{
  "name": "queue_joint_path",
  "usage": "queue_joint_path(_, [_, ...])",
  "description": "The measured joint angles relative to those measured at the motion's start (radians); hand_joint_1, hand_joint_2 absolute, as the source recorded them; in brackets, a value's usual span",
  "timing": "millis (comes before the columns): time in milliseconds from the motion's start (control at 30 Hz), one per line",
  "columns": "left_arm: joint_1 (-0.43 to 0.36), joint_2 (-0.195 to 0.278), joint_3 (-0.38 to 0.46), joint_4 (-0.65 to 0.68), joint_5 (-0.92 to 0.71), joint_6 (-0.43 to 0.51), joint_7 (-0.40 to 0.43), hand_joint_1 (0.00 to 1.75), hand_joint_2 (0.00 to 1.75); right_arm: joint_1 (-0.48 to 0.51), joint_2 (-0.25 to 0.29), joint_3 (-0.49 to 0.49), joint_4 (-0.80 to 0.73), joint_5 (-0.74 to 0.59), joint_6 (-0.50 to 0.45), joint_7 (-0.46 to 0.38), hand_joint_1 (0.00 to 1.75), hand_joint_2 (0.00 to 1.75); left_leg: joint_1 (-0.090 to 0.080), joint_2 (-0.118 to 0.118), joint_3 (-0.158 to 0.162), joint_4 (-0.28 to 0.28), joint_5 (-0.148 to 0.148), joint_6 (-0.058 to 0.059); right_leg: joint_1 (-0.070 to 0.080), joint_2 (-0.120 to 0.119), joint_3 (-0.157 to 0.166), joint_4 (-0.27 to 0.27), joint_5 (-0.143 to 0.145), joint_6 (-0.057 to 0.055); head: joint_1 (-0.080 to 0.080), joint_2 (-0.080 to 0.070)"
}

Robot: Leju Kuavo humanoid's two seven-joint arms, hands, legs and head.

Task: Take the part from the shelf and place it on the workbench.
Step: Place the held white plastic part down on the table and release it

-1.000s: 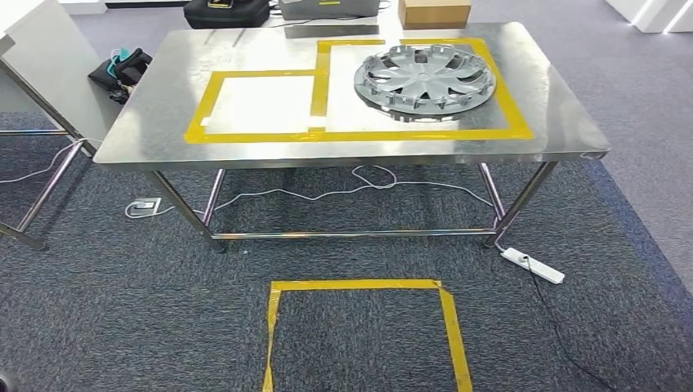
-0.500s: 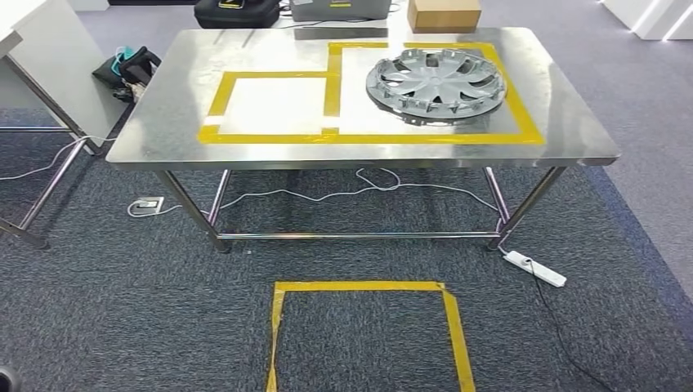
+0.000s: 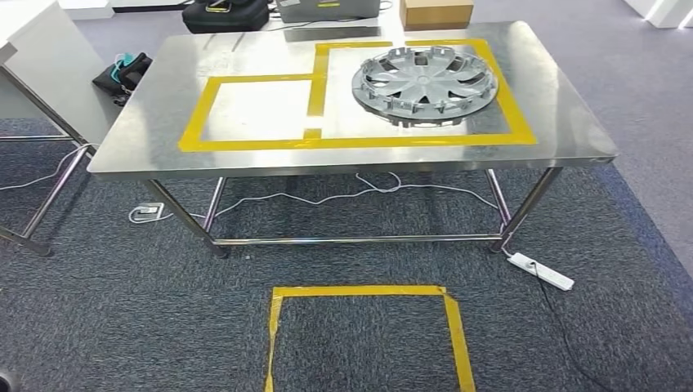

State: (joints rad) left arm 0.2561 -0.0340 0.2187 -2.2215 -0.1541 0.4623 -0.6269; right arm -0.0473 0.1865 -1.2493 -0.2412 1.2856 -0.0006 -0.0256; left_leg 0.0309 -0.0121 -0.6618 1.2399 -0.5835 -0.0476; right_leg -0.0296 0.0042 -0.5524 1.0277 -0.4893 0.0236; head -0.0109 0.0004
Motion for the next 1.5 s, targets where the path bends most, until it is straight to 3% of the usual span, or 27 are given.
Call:
queue_joint_path(33, [0.0,0.0,0.0,0.0,0.0,0.0,0.0,1.75,1.75,0.001,0.0,0.0,0.0,0.0,0.0,0.0,0.0,1.75,-0.001,0.0,-0.029,0.03,0.009,0.003,0.001,-0.001,0.009,0.0,-0.008,0.0,0.0,0.0])
queue_joint_path(67, [0.0,0.0,0.0,0.001,0.0,0.0,0.0,1.75,1.75,0.001,0.0,0.0,0.0,0.0,0.0,0.0,0.0,1.75,-0.002,0.0,-0.04,0.021,0.041,0.007,0.001,-0.002,0.02,0.0,-0.016,0.001,0.0,0.0])
queue_joint_path(133, [0.0,0.0,0.0,0.001,0.0,0.0,0.0,1.75,1.75,0.002,0.0,0.0,0.0,0.0,0.0,0.0,0.0,1.75,-0.006,0.004,-0.017,-0.081,0.137,0.018,0.001,-0.001,0.042,-0.001,-0.036,0.008,-0.001,0.0])
queue_joint_path(167, [0.0,0.001,0.0,0.001,0.0,0.0,0.0,1.75,1.75,0.002,0.0,0.0,0.0,0.0,0.0,0.0,0.0,1.75,-0.009,0.008,0.004,-0.138,0.168,0.023,0.003,-0.001,0.05,-0.001,-0.047,0.013,-0.001,0.0])
queue_joint_path(233, [-0.001,0.001,0.0,0.002,0.0,0.0,0.0,1.75,1.75,0.001,0.0,0.0,0.0,0.0,0.0,0.0,0.0,1.75,-0.016,0.014,0.032,-0.209,0.176,0.028,0.006,-0.003,0.063,-0.009,-0.063,0.027,-0.001,0.0])
queue_joint_path(333, [0.001,0.002,0.0,0.002,0.0,0.0,0.0,1.75,1.75,-0.001,0.0,0.0,0.0,-0.001,0.0,0.0,0.0,1.75,-0.016,0.007,0.052,-0.229,0.149,0.041,0.007,-0.01,0.096,-0.022,-0.067,0.048,0.002,0.0])
queue_joint_path(367, [0.001,0.002,0.0,0.002,0.0,0.0,0.0,1.75,1.75,-0.003,0.0,0.0,0.0,-0.001,0.0,0.0,0.0,1.75,-0.015,0.004,0.061,-0.231,0.143,0.047,0.007,-0.011,0.092,-0.005,-0.072,0.051,0.005,0.0])
queue_joint_path(433, [0.002,0.002,0.0,0.002,0.0,0.0,0.0,1.75,1.75,-0.006,0.0,0.0,0.0,-0.001,0.001,0.0,0.0,1.75,-0.016,0.002,0.082,-0.233,0.129,0.057,0.008,-0.009,0.035,0.092,-0.098,0.05,0.011,0.0])
queue_joint_path(500, [0.002,0.002,0.0,0.002,0.0,0.0,0.0,1.75,1.75,-0.003,0.0,0.0,0.0,-0.001,0.001,0.0,0.0,1.75,-0.022,0.0,0.102,-0.233,0.11,0.066,0.013,-0.008,-0.062,0.222,-0.142,0.046,0.013,0.0])
queue_joint_path(567, [0.003,0.002,0.0,0.002,0.0,0.0,0.0,1.75,1.75,0.003,0.0,0.0,0.0,-0.001,0.001,0.001,0.0,1.75,-0.027,-0.004,0.133,-0.233,0.086,0.07,0.019,-0.007,-0.128,0.259,-0.164,0.041,0.014,0.0])
queue_joint_path(600, [0.003,0.002,0.0,0.002,0.0,0.0,0.0,1.75,1.75,0.006,0.0,-0.001,0.0,-0.001,0.001,0.002,0.0,1.75,-0.029,-0.006,0.152,-0.233,0.072,0.07,0.022,-0.007,-0.138,0.229,-0.144,0.037,0.014,0.0])
queue_joint_path(700, [0.002,0.002,0.0,0.004,0.0,0.0,0.001,1.75,1.75,0.011,0.0,-0.001,0.0,-0.001,0.001,0.002,0.0,1.75,-0.034,-0.009,0.201,-0.233,0.029,0.065,0.03,-0.004,-0.132,0.082,0.016,0.021,0.014,0.0])
queue_joint_path(733, [0.001,0.002,0.001,0.004,0.0,0.0,0.001,1.75,1.75,0.012,0.0,-0.001,0.0,-0.001,0.001,0.002,0.0,1.75,-0.035,-0.01,0.212,-0.236,0.017,0.06,0.033,-0.004,-0.125,0.056,0.049,0.016,0.013,0.0])
queue_joint_path(767, [0.001,0.002,0.001,0.005,0.0,0.0,0.001,1.75,1.75,0.012,0.0,-0.001,0.0,-0.001,0.001,0.002,0.0,1.75,-0.035,-0.012,0.222,-0.238,0.011,0.055,0.036,-0.004,-0.119,0.045,0.061,0.01,0.014,0.0])
queue_joint_path(833, [0.001,0.003,0.0,0.005,0.0,0.0,0.001,1.75,1.75,0.007,0.0,-0.001,0.0,-0.001,0.001,0.003,0.0,1.75,-0.034,-0.012,0.233,-0.232,0.013,0.043,0.036,-0.003,-0.095,0.036,0.053,-0.003,0.015,0.0])
queue_joint_path(867, [0.0,0.003,0.0,0.005,0.0,0.0,0.001,1.75,1.75,0.005,-0.001,-0.001,0.0,-0.001,0.0,0.002,0.0,1.75,-0.034,-0.01,0.226,-0.208,0.02,0.037,0.034,-0.002,-0.084,0.03,0.051,-0.01,0.013,0.0])
queue_joint_path(933, [-0.001,0.005,-0.001,0.005,0.0,0.0,0.001,1.75,1.75,0.002,-0.001,-0.001,0.0,-0.001,0.0,0.002,0.0,1.75,-0.032,-0.004,0.168,-0.113,0.013,0.027,0.029,-0.002,-0.06,0.021,0.039,-0.019,0.008,0.0])
queue_joint_path(1000, [0.0,0.005,-0.001,0.005,0.0,0.0,0.001,1.75,1.75,0.002,-0.002,-0.001,0.0,-0.002,0.0,0.001,0.0,1.75,-0.028,-0.001,0.079,-0.005,-0.034,0.018,0.026,-0.001,-0.037,0.016,0.022,-0.023,0.006,0.0])
queue_joint_path(1067, [0.0,0.005,-0.001,0.006,0.0,0.0,0.001,1.75,1.75,0.003,-0.002,-0.001,0.0,-0.002,0.0,0.001,0.0,1.75,-0.026,-0.001,0.018,0.027,-0.071,0.013,0.023,0.0,-0.009,0.012,0.0,-0.02,0.006,0.0])
queue_joint_path(1100, [0.0,0.005,-0.001,0.006,0.0,0.0,0.001,1.75,1.75,0.003,-0.002,-0.001,0.0,-0.002,0.0,0.001,0.0,1.75,-0.025,-0.001,0.007,0.004,-0.058,0.013,0.02,0.002,0.009,0.01,-0.011,-0.018,0.006,0.0])
queue_joint_path(1133, [0.0,0.005,-0.001,0.006,0.0,0.0,0.001,1.75,1.75,0.003,-0.002,-0.001,0.0,-0.002,0.0,0.001,0.0,1.75,-0.025,0.0,0.008,-0.041,-0.017,0.014,0.018,0.003,0.026,0.006,-0.023,-0.015,0.006,0.0])
queue_joint_path(1167, [0.0,0.005,-0.001,0.006,0.0,0.0,0.001,1.75,1.75,0.003,-0.002,-0.001,0.0,-0.002,0.0,0.001,0.0,1.75,-0.025,0.004,0.013,-0.099,0.044,0.017,0.016,0.003,0.043,0.002,-0.034,-0.01,0.005,0.0])
queue_joint_path(1233, [0.001,0.005,-0.001,0.007,0.0,0.0,0.001,1.75,1.75,0.003,-0.002,-0.001,0.0,-0.002,0.0,0.002,0.0,1.75,-0.027,0.013,0.022,-0.187,0.11,0.023,0.016,0.005,0.072,-0.007,-0.055,0.002,0.003,0.0])
queue_joint_path(1300, [0.001,0.006,-0.001,0.008,0.002,0.0,0.002,1.75,1.75,0.003,-0.001,-0.001,0.001,-0.001,0.0,0.002,0.0,1.75,-0.03,0.012,0.033,-0.22,0.107,0.033,0.017,0.004,0.1,-0.022,-0.062,0.018,0.003,0.0])
queue_joint_path(1367, [0.003,0.006,0.0,0.007,0.005,0.0,0.004,1.75,1.75,0.002,-0.002,-0.001,0.001,-0.001,0.0,0.003,0.0,1.75,-0.025,0.005,0.065,-0.246,0.138,0.044,0.018,-0.002,0.123,-0.033,-0.071,0.031,0.01,0.0])
queue_joint_path(1433, [0.005,0.007,0.001,0.006,0.007,0.0,0.005,1.75,1.75,0.0,-0.002,-0.001,0.001,0.0,0.001,0.003,0.0,1.75,-0.019,0.008,0.096,-0.263,0.16,0.055,0.019,-0.005,0.113,0.009,-0.107,0.038,0.021,-0.001])
queue_joint_path(1500, [0.004,0.006,0.001,0.007,0.008,0.0,0.006,1.75,1.75,-0.001,-0.002,-0.001,0.001,0.001,0.001,0.002,0.0,1.75,-0.02,0.011,0.104,-0.265,0.158,0.062,0.019,-0.006,0.092,0.057,-0.132,0.041,0.028,-0.001])
